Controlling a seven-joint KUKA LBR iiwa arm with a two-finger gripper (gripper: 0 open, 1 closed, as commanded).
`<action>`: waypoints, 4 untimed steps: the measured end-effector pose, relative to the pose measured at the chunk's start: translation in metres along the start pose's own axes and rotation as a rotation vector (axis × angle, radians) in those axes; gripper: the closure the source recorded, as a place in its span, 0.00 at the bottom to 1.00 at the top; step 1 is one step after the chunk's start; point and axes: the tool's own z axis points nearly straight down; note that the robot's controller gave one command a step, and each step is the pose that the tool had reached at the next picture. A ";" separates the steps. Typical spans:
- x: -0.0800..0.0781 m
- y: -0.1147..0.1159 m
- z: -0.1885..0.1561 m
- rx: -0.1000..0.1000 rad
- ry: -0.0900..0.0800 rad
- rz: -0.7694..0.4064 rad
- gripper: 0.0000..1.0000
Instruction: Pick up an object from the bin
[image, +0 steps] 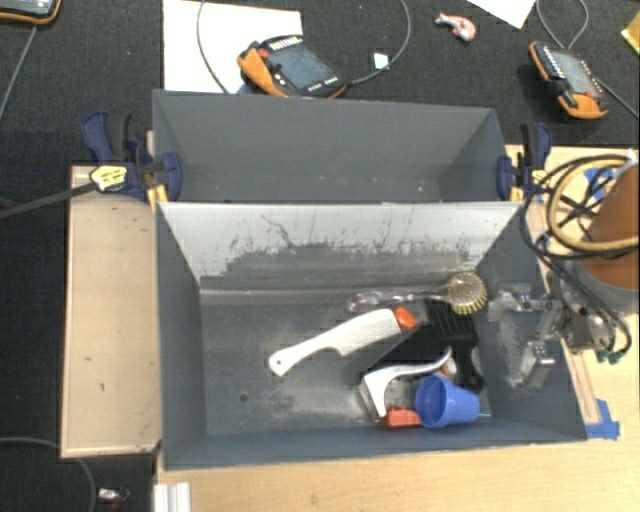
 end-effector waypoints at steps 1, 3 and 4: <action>-0.014 0.047 0.090 0.001 -0.003 -0.304 0.00; -0.045 0.152 0.098 0.003 -0.011 -0.457 0.00; -0.021 0.143 0.136 0.017 -0.046 -0.743 0.00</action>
Offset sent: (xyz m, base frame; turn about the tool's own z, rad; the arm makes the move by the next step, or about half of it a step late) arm 0.0113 0.0993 -0.0786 -0.3233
